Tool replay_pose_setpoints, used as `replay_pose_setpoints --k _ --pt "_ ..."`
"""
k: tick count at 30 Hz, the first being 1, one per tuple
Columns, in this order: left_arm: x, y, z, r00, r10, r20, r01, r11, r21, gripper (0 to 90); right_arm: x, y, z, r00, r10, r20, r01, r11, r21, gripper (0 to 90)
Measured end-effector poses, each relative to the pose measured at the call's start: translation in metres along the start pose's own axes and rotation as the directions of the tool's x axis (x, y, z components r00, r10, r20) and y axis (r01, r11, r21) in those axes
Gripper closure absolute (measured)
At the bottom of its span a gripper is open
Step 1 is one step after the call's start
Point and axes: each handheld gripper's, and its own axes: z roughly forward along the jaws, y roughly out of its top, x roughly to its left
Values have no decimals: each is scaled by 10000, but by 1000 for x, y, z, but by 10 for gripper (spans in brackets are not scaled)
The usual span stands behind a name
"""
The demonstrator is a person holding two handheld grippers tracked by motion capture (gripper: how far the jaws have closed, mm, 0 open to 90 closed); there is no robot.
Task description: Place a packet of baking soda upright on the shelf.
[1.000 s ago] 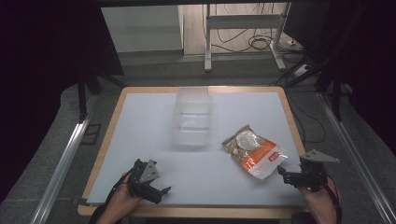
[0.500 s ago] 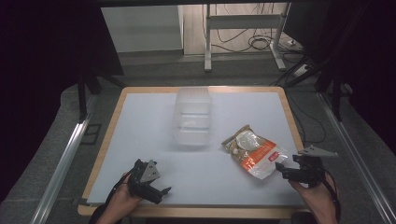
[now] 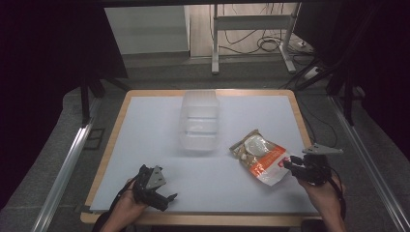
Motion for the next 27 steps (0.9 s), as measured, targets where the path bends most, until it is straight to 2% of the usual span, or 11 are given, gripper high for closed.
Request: replay_pose_setpoints --k 4,6,7,11,14,18,27 --pt "0 0 0 10000 16 -16 -16 10000 33 0 2 5 7 9996 -224 -166 227 9996 180 698" --pt "0 0 1 10000 10 -34 -10 10000 43 0 3 12 13 9985 -494 -239 500 9984 264 774" --pt "0 0 1 10000 5 -40 -5 10000 47 0 3 12 13 9985 -494 -239 500 9984 264 774" --pt "0 0 1 10000 -1 -49 2 10000 50 0 7 22 23 9969 -539 -572 560 9978 353 884" --pt "0 0 1 10000 6 -48 -6 10000 58 0 10 25 26 9963 -576 -631 602 9974 398 885" --pt "0 0 1 10000 31 -58 -31 10000 75 0 14 33 35 9935 -847 -754 885 9949 487 885" --pt "0 0 1 9999 99 -82 -97 9998 157 0 5 51 63 9942 -907 -578 943 9934 645 884"
